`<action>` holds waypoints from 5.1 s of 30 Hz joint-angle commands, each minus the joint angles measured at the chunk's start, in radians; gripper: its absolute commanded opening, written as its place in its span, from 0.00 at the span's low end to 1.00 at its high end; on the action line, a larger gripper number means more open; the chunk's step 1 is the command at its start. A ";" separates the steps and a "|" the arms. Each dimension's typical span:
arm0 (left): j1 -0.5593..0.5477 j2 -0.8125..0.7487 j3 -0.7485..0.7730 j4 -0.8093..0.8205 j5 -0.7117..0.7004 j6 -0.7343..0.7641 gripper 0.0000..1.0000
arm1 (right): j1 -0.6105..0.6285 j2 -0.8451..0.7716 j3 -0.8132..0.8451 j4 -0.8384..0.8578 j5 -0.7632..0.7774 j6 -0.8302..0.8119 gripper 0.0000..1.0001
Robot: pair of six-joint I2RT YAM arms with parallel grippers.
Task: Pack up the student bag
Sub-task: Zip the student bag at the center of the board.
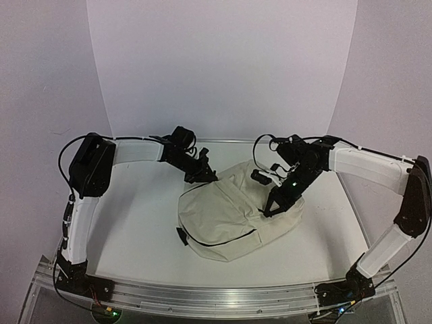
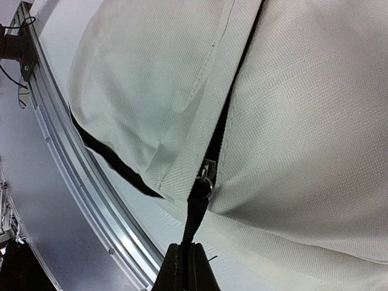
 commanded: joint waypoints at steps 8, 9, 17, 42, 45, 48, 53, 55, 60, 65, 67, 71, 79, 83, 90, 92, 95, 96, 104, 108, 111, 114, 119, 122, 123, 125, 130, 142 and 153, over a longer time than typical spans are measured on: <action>0.100 -0.062 0.003 -0.045 -0.119 0.023 0.00 | 0.008 -0.054 -0.071 -0.160 0.078 -0.108 0.00; 0.100 -0.064 0.003 -0.045 -0.117 0.024 0.00 | 0.009 -0.047 -0.066 -0.160 0.080 -0.110 0.00; 0.097 -0.147 -0.051 0.040 -0.040 0.073 0.06 | 0.008 0.064 0.055 -0.125 0.001 -0.087 0.00; -0.218 -0.208 -0.088 0.024 -0.195 -0.159 0.67 | 0.020 0.168 0.136 0.067 -0.070 0.022 0.00; -0.221 -0.149 -0.018 -0.060 -0.216 -0.160 0.68 | 0.020 0.160 0.134 0.067 -0.070 0.019 0.00; -0.224 -0.109 0.054 -0.161 -0.245 -0.150 0.65 | 0.021 0.150 0.132 0.067 -0.064 0.016 0.00; -0.224 -0.112 0.044 -0.170 -0.245 -0.165 0.33 | 0.020 0.129 0.115 0.065 -0.054 0.009 0.00; -0.224 -0.131 0.027 -0.159 -0.236 -0.164 0.16 | 0.020 0.117 0.101 0.065 -0.042 -0.003 0.00; -0.221 -0.186 0.016 -0.180 -0.256 -0.153 0.00 | 0.020 0.085 0.060 0.060 -0.021 -0.021 0.00; -0.196 -0.258 -0.018 -0.203 -0.327 -0.184 0.00 | 0.020 0.037 -0.007 0.040 0.000 -0.045 0.00; -0.177 -0.293 -0.052 -0.192 -0.345 -0.208 0.00 | 0.020 0.024 -0.026 0.030 0.015 -0.060 0.00; -0.126 -0.333 -0.101 -0.180 -0.360 -0.240 0.00 | 0.021 0.022 -0.050 0.009 0.045 -0.080 0.00; -0.109 -0.378 -0.175 -0.066 -0.261 -0.043 0.08 | 0.020 0.062 -0.012 -0.003 0.040 -0.076 0.00; -0.110 -0.515 -0.301 0.024 -0.318 0.189 0.47 | 0.013 0.061 0.037 -0.004 0.011 -0.056 0.00; -0.135 -0.607 -0.409 0.171 -0.383 0.739 0.80 | -0.031 0.089 0.077 -0.001 -0.077 0.014 0.00; -0.168 -0.579 -0.374 0.139 -0.409 0.878 0.79 | -0.043 0.098 0.077 -0.001 -0.093 0.021 0.00; -0.210 -0.539 -0.338 0.111 -0.431 0.980 0.76 | -0.068 0.106 0.078 -0.002 -0.105 0.022 0.00; -0.222 -0.531 -0.330 0.101 -0.438 1.014 0.76 | -0.076 0.110 0.080 -0.002 -0.110 0.022 0.00; -0.352 -0.436 -0.265 0.035 -0.531 1.278 0.78 | -0.096 0.146 0.071 -0.002 -0.158 0.033 0.00; -0.386 -0.365 -0.185 0.011 -0.532 1.344 0.76 | -0.096 0.148 0.066 -0.001 -0.171 0.039 0.00; -0.412 -0.330 -0.155 -0.004 -0.525 1.394 0.73 | -0.095 0.146 0.067 -0.001 -0.172 0.041 0.00; -0.431 -0.298 -0.117 -0.057 -0.512 1.435 0.68 | -0.095 0.146 0.068 -0.001 -0.175 0.042 0.00; -0.464 -0.245 -0.082 -0.114 -0.530 1.495 0.67 | -0.095 0.149 0.070 -0.001 -0.178 0.042 0.00; -0.475 -0.213 -0.050 -0.125 -0.536 1.515 0.64 | -0.095 0.155 0.072 -0.001 -0.185 0.043 0.00; -0.478 -0.206 -0.045 -0.127 -0.542 1.522 0.61 | -0.094 0.155 0.072 -0.001 -0.184 0.043 0.00; -0.485 -0.196 -0.043 -0.132 -0.560 1.534 0.53 | -0.095 0.155 0.072 -0.001 -0.186 0.043 0.00; -0.487 -0.202 -0.050 -0.161 -0.614 1.526 0.30 | -0.096 0.141 0.058 -0.002 -0.183 0.039 0.00; -0.461 -0.268 -0.034 -0.196 -0.693 1.429 0.00 | -0.095 0.087 -0.018 -0.036 -0.117 0.006 0.00; -0.421 -0.306 -0.073 -0.181 -0.693 1.346 0.00 | -0.115 0.095 -0.047 -0.136 0.022 -0.096 0.00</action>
